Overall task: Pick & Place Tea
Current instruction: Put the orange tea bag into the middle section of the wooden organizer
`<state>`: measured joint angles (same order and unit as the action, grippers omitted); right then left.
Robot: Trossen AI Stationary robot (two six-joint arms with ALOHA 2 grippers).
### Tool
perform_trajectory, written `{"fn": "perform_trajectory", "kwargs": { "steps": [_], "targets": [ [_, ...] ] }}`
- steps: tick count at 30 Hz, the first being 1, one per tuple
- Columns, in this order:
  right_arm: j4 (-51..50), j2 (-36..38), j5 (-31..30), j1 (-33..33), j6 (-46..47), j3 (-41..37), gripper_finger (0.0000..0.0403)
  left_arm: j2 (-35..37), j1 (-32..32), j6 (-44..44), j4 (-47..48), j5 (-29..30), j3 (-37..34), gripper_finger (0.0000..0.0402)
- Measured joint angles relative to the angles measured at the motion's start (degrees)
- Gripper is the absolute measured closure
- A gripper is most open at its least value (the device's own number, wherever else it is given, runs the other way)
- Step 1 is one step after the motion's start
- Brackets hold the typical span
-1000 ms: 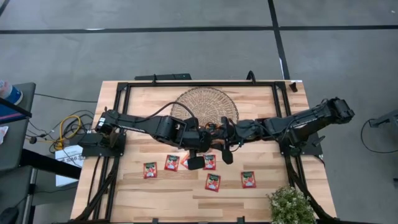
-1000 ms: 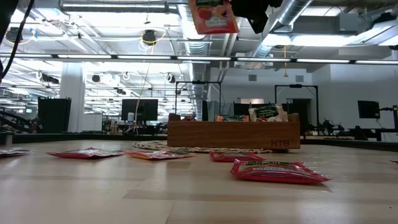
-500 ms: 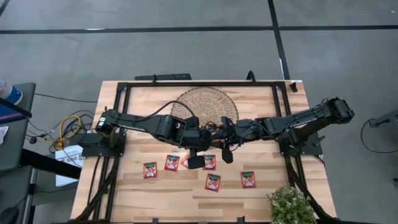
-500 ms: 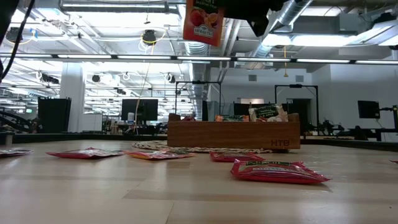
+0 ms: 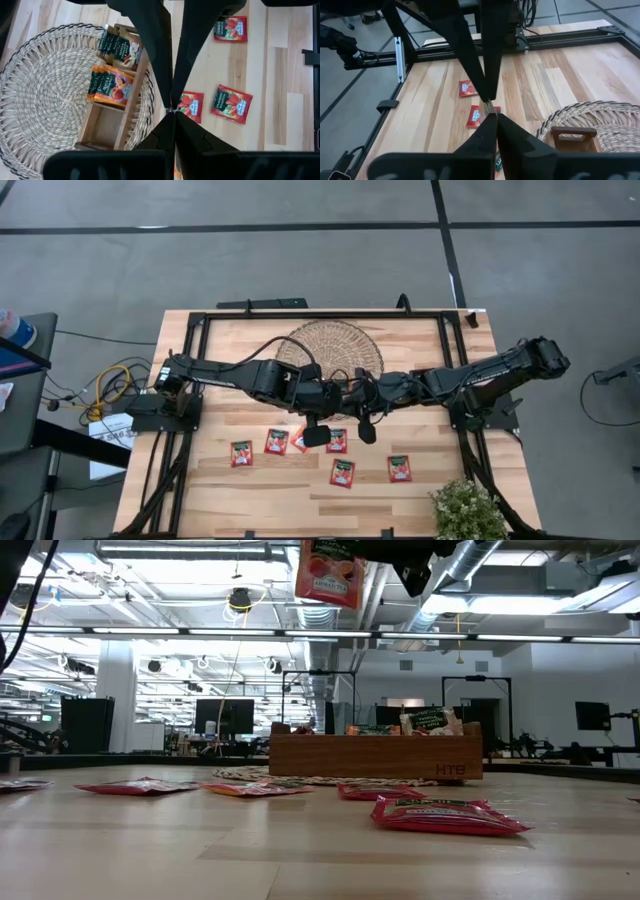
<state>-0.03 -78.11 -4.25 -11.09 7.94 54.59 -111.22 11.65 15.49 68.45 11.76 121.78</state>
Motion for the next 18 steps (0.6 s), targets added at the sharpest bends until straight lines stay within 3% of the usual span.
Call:
{"fn": "perform_trajectory", "kwargs": {
  "steps": [13, 18],
  "targets": [
    [0.04, 0.02, -0.39, 0.0, -0.26, 0.0, 0.0403, 0.0, -0.25, -2.15, -0.02, 2.89, 0.0, 0.0401],
    [-0.01, 0.02, -0.76, 0.0, -0.02, 0.0, 0.0403, 0.0, -0.25, -2.63, -0.02, 3.09, 0.0, 0.0383]
  ]
}}
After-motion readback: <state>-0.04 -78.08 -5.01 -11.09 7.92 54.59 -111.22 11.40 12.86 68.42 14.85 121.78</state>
